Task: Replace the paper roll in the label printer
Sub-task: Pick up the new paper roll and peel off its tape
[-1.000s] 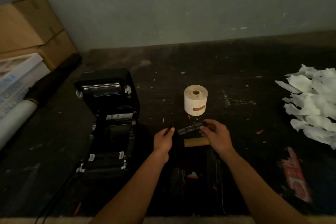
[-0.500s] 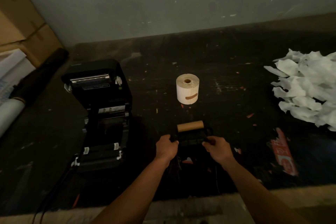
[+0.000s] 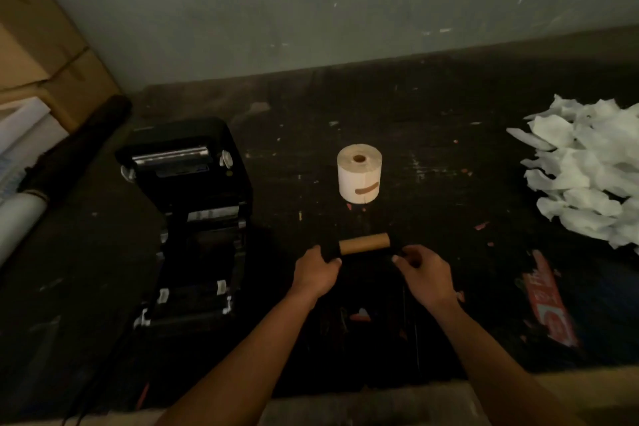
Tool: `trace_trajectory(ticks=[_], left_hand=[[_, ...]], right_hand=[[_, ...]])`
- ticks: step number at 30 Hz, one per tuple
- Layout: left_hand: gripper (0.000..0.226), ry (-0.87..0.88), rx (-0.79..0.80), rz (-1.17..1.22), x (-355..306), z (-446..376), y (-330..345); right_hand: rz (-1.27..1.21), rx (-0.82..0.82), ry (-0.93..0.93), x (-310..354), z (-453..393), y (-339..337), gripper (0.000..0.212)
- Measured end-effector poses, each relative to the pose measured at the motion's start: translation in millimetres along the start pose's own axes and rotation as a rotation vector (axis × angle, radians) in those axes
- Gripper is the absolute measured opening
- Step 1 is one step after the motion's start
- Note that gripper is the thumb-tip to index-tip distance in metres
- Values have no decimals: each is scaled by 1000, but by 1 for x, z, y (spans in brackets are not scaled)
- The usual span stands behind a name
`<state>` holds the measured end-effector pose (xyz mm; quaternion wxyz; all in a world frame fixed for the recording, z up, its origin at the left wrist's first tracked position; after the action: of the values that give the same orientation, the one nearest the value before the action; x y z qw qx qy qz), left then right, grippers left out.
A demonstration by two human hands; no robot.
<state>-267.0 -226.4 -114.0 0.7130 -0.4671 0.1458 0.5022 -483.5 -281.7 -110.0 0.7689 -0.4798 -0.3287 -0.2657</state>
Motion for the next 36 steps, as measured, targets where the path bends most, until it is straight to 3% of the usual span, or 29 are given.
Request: trace_trajectory(ticks=[3,7,11,19,24,30,32,36], left_hand=[[69,51,-30,109,-22,-17,-23],[77,16,-17,365,-60,-49,-46],[69,-9,-5,604,-80,-77,-50],[54,-35,54,793,-93,-134,-39],[42,-17,105,888,-90,-149,-21],[42,74,63,839,-90,-156,-19],[50,122,51,736,-97,-157,-28],[77,196,33,743,-108,-150,-48]], right_hand=[[-19,-26,-73,26,-16,-20,46],[90,17,-196,71,-56,-37,59],[242,66,-333,112,-107,-43,70],[600,300,-369,128,-198,-13,90],[633,255,-382,118,-214,0,88],[465,134,-419,123,-213,-9,74],[248,73,-395,126,-213,-24,74],[-350,87,-109,108,-207,-42,79]])
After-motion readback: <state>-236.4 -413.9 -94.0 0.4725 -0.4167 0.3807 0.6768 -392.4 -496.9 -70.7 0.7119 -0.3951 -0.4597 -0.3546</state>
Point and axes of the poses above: each hand's wrist, its own z-axis away from the middle knuckle, its own y-axis out of the palm, x = y × z, the point moved 6 cm from there along -z, towards the middle knuckle, and after that the axes turned 11 degrees about x, right-handed, at the moved point
